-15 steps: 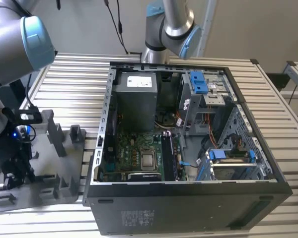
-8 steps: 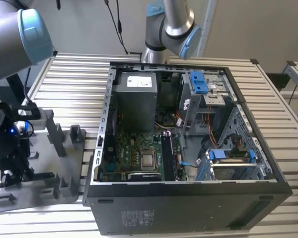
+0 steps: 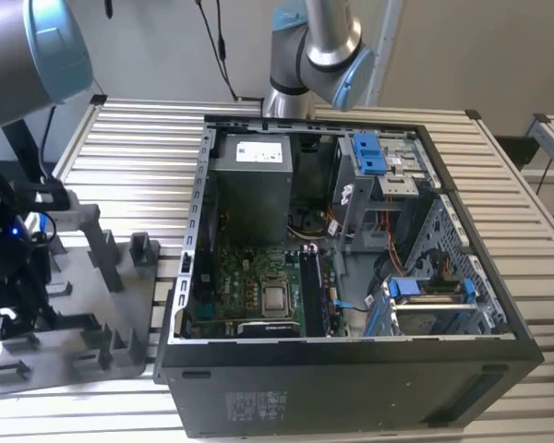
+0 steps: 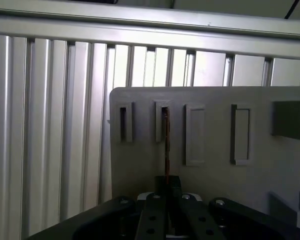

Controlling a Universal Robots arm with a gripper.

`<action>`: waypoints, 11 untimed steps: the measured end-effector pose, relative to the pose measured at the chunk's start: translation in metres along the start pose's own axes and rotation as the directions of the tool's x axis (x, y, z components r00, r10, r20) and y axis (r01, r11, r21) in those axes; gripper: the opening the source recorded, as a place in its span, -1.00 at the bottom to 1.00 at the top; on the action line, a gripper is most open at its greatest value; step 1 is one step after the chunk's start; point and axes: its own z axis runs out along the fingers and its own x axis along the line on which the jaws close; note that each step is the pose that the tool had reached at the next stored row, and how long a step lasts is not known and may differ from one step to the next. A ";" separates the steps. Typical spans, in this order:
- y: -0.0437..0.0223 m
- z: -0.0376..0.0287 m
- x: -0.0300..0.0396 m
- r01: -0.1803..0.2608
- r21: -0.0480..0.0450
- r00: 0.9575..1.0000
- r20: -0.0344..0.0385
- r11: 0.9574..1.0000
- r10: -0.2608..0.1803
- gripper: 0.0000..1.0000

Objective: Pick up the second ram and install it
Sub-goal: 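Pick up the second ram and move it above second insertion slot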

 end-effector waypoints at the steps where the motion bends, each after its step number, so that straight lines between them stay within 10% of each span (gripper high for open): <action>1: 0.0000 -0.0012 0.0000 0.000 0.000 1.000 0.000 1.000 0.000 -0.72; 11: -0.0001 -0.0152 -0.0002 0.000 0.000 1.000 0.000 1.000 0.000 -0.72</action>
